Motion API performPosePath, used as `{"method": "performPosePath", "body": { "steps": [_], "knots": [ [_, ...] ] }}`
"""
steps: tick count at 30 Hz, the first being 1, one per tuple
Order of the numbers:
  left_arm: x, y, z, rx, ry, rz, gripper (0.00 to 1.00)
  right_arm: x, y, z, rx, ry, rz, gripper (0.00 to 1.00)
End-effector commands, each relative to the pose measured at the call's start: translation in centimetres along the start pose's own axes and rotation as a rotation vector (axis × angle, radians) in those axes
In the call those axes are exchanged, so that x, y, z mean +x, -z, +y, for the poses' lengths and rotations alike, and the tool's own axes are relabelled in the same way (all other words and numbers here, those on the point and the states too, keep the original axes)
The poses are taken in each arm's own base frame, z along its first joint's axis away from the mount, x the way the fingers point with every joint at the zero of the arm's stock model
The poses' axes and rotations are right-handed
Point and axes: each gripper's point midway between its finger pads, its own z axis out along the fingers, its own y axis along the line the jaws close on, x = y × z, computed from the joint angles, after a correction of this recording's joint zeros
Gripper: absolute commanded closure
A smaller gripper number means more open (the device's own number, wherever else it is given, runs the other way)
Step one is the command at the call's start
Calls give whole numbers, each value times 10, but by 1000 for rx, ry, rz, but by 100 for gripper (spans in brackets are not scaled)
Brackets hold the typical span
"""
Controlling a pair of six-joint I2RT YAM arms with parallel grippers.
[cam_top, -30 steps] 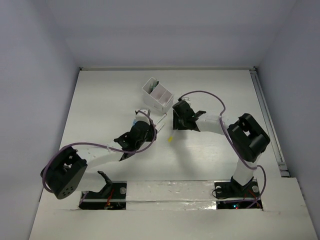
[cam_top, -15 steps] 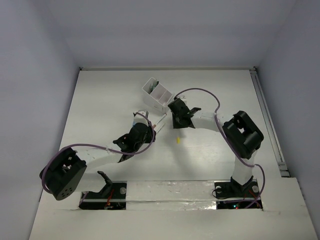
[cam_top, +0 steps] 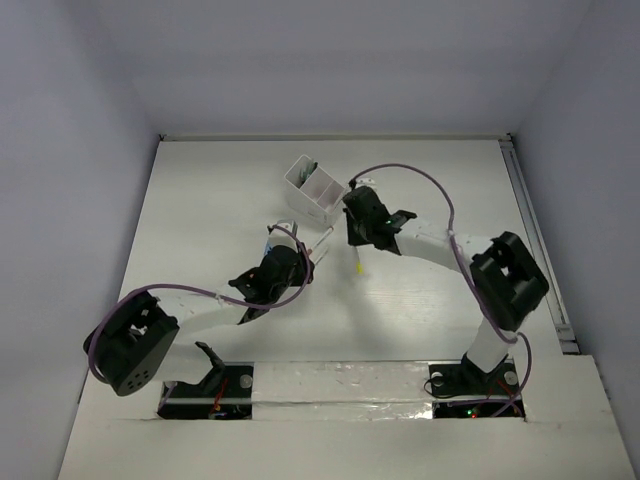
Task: Sort the stationery into containers
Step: Pick up the pen from the center of the board, then place the pen in the storage box.
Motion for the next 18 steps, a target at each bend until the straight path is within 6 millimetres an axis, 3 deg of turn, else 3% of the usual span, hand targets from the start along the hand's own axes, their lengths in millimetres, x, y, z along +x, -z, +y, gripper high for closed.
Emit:
{"method": "performPosePath", "body": {
  "steps": [1, 6, 9, 13, 14, 18],
  "knots": [
    [-17, -2, -13, 27, 28, -55, 68, -113, 53, 31, -137, -77, -386, 100],
    [-15, -2, -11, 33, 29, -60, 68, -188, 76, 44, -154, -105, -627, 100],
    [-13, -3, -12, 43, 32, -58, 69, -222, 77, 47, -152, -128, -753, 100],
    [-10, -5, -12, 48, 35, -53, 70, -250, 68, 45, -134, -159, -846, 100],
    [-8, -6, -11, 44, 34, -50, 70, -248, 57, 45, -119, -163, -840, 100],
    [-4, -6, -9, 46, 41, -50, 70, -259, 42, 35, -108, -202, -874, 100]
  ]
}}
